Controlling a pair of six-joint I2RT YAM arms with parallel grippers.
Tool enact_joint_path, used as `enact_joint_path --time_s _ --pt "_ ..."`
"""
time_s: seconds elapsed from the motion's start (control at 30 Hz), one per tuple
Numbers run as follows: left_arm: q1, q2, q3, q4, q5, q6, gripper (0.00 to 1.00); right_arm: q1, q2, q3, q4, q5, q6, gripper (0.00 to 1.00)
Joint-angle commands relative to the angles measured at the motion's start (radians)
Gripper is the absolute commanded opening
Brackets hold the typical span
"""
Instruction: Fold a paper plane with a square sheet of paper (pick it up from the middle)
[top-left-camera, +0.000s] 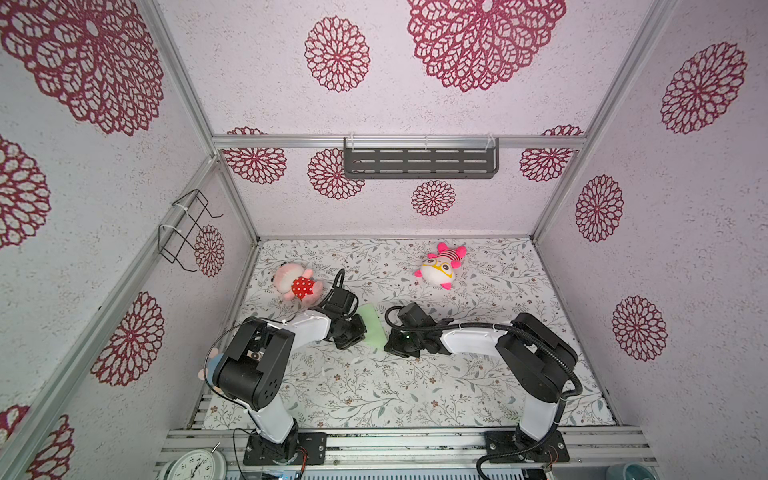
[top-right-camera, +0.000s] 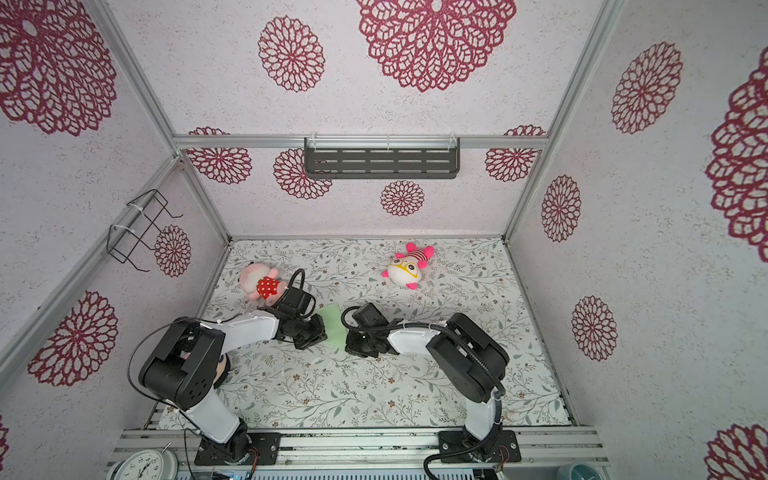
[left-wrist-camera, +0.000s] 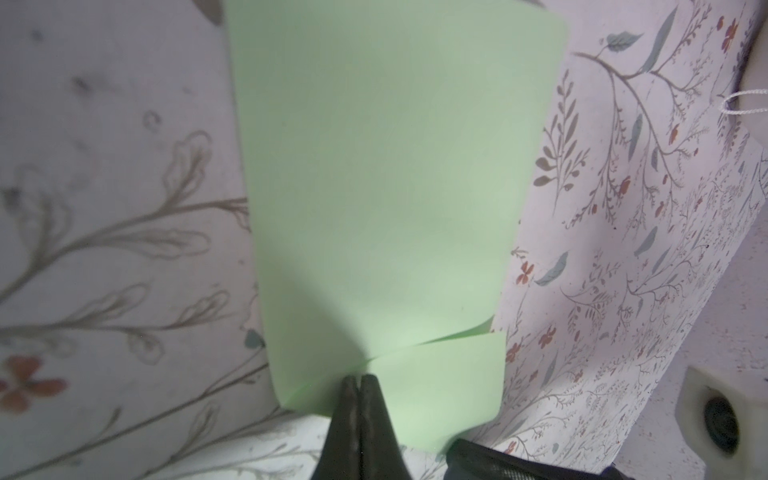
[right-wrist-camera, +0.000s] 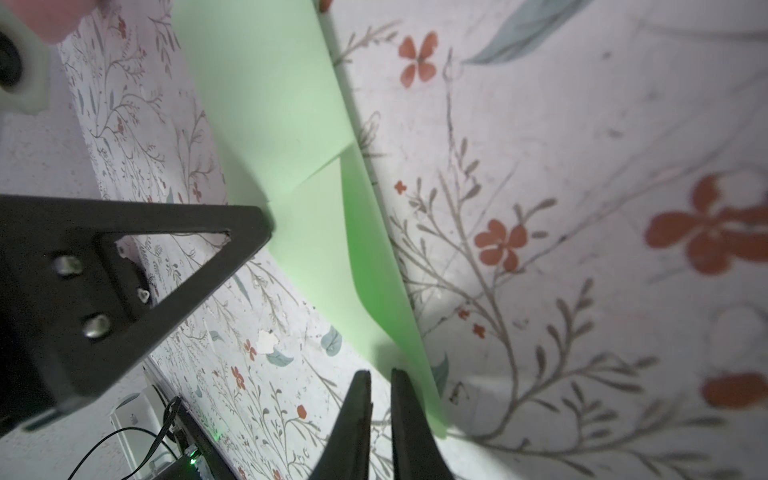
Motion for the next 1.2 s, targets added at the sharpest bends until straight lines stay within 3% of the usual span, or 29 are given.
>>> enact_joint_path --time_s 0.0,0.57,0.87,1.17 --pt "0.010 0.067 -0.042 -0.138 -0.162 0.015 0.00 -0.007 0.010 0.013 -0.047 0.023 -0.008 0.16" --pt "0.011 0.068 -0.033 -0.154 -0.176 0.020 0.00 -0.031 -0.071 -0.113 -0.121 0.016 -0.025 0.16" --pt "0.010 0.066 -0.023 -0.157 -0.168 0.023 0.00 -0.026 -0.203 -0.089 -0.007 0.021 -0.147 0.20" --pt "0.007 0.058 -0.019 -0.158 -0.163 0.020 0.00 -0.010 -0.077 0.000 0.107 -0.109 -0.131 0.16"
